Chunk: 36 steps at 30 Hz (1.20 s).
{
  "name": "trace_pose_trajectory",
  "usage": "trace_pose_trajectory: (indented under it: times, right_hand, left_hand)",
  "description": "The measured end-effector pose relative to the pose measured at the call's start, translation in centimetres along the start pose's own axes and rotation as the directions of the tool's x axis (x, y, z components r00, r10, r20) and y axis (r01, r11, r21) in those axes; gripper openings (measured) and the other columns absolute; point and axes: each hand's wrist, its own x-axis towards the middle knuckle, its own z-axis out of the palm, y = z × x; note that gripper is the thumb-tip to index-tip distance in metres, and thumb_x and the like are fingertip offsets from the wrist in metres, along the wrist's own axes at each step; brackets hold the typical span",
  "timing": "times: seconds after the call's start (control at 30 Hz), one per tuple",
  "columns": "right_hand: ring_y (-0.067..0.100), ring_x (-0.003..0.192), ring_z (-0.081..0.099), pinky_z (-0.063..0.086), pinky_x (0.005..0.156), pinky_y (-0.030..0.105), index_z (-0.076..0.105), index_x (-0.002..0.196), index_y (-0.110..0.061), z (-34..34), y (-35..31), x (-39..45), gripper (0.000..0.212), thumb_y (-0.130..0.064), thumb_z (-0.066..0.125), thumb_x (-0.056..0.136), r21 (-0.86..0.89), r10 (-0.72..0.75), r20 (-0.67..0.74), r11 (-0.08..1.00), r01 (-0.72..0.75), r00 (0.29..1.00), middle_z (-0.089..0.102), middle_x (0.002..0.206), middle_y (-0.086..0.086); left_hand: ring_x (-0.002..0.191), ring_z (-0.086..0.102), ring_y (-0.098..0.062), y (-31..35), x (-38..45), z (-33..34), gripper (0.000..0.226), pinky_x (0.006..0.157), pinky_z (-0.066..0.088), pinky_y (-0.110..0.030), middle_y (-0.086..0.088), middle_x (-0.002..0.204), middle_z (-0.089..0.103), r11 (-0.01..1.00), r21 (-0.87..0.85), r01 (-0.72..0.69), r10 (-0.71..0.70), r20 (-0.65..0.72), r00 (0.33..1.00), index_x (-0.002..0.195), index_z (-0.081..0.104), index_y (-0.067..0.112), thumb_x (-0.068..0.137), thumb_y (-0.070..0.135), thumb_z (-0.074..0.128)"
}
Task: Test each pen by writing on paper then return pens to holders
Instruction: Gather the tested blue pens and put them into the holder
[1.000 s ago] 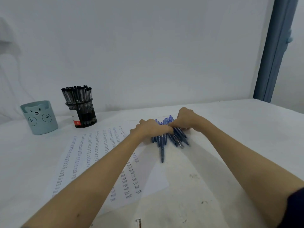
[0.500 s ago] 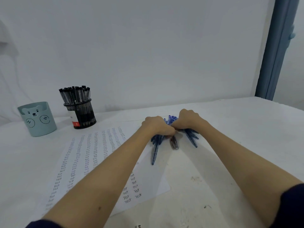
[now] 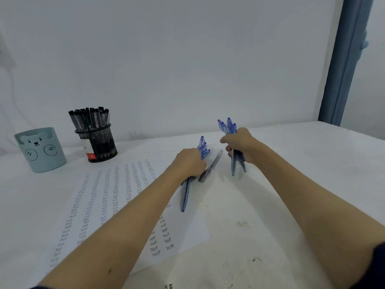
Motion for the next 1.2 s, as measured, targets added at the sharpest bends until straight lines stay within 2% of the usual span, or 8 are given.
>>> trace_pose_trajectory:
  times: [0.23,0.37,0.57,0.8,0.9,0.97,1.07,1.2]
  right_hand:
    - [0.021,0.049,0.043,0.044,0.048,0.032,0.042,0.064,-0.015,0.8,-0.7,-0.1,0.031,-0.02,0.059,0.09,0.103,-0.323,-0.263,0.927,0.359,0.909,0.041,0.055,0.003]
    - [0.04,0.064,0.059,0.054,0.065,0.042,0.045,0.062,-0.017,0.9,-0.7,-0.9,0.039,-0.039,0.06,0.089,-0.03,-0.483,-0.367,0.86,0.509,0.795,0.046,0.054,0.002]
    - [0.02,0.049,0.057,0.056,0.069,0.038,0.061,0.085,-0.005,1.3,0.2,-0.7,0.017,-0.022,0.065,0.086,0.107,-0.267,-0.336,0.942,0.319,0.903,0.055,0.063,0.006]
    - [0.017,0.051,0.046,0.041,0.054,0.029,0.047,0.072,-0.015,1.6,0.5,-0.5,0.02,-0.016,0.061,0.087,0.219,-0.14,-0.327,0.951,0.219,0.935,0.046,0.062,0.003]
    - [0.014,0.048,0.037,0.036,0.051,0.028,0.047,0.066,-0.016,1.9,-0.2,-0.7,0.027,-0.024,0.059,0.089,0.228,-0.184,-0.4,0.929,0.292,0.898,0.042,0.056,0.0]
    - [0.016,0.052,0.042,0.035,0.049,0.025,0.05,0.073,-0.013,1.7,-0.5,-0.8,0.023,-0.026,0.058,0.091,0.123,-0.258,-0.391,0.937,0.328,0.883,0.044,0.059,-0.001]
    - [0.021,0.07,0.051,0.037,0.056,0.026,0.048,0.088,-0.009,1.6,-0.3,-0.9,0.02,-0.027,0.057,0.09,-0.395,-0.323,-0.203,0.891,0.224,0.924,0.049,0.072,0.001]
    - [0.018,0.066,0.048,0.032,0.049,0.025,0.045,0.081,-0.01,2.5,0.3,-1.1,0.031,-0.033,0.066,0.083,-0.726,-0.169,0.03,0.674,0.137,0.985,0.046,0.069,0.0]
  left_hand:
    - [0.087,0.047,-0.027,0.0,-1.0,0.4,0.027,0.058,0.032,-0.026,-0.019,0.115,0.046,0.987,-0.162,-0.024,-0.001,-0.157,0.988,0.117,0.039,-0.003,0.098,0.017,0.04]
    - [0.067,0.042,-0.016,0.0,-0.6,-0.7,0.024,0.047,0.031,-0.022,-0.013,0.101,0.043,0.921,-0.364,-0.139,0.007,-0.343,0.939,0.116,0.036,-0.003,0.098,0.013,0.038]
    - [0.051,0.04,-0.009,0.6,-0.5,-3.0,0.019,0.04,0.037,-0.015,0.002,0.069,0.042,0.657,-0.598,-0.46,-0.118,-0.684,0.72,0.113,0.037,0.007,0.095,0.006,0.042]
    - [0.055,0.045,-0.01,-0.2,-0.6,-1.0,0.009,0.051,0.044,-0.015,0.0,0.068,0.048,0.555,-0.68,-0.479,-0.184,-0.662,0.727,0.097,0.046,0.013,0.092,0.008,0.052]
    - [0.054,0.049,-0.001,0.3,-1.1,-1.5,0.011,0.055,0.044,-0.013,0.007,0.069,0.048,0.531,-0.639,-0.556,-0.203,-0.733,0.649,0.096,0.044,0.015,0.093,0.011,0.054]
    - [0.059,0.052,0.008,0.7,-1.3,-2.3,0.013,0.057,0.043,-0.007,0.014,0.073,0.05,0.5,-0.617,-0.608,-0.237,-0.772,0.589,0.098,0.045,0.017,0.093,0.014,0.056]
    - [0.056,0.051,0.005,0.3,-1.2,-2.6,0.011,0.055,0.044,-0.01,0.015,0.068,0.05,0.507,-0.615,-0.604,-0.268,-0.779,0.568,0.089,0.05,0.02,0.091,0.025,0.059]
    - [0.055,0.057,-0.021,-0.9,-0.9,-1.8,0.021,0.062,0.056,-0.039,-0.006,0.063,0.056,0.555,-0.664,-0.501,-0.261,-0.711,0.653,0.071,0.052,0.02,0.088,0.029,0.062]
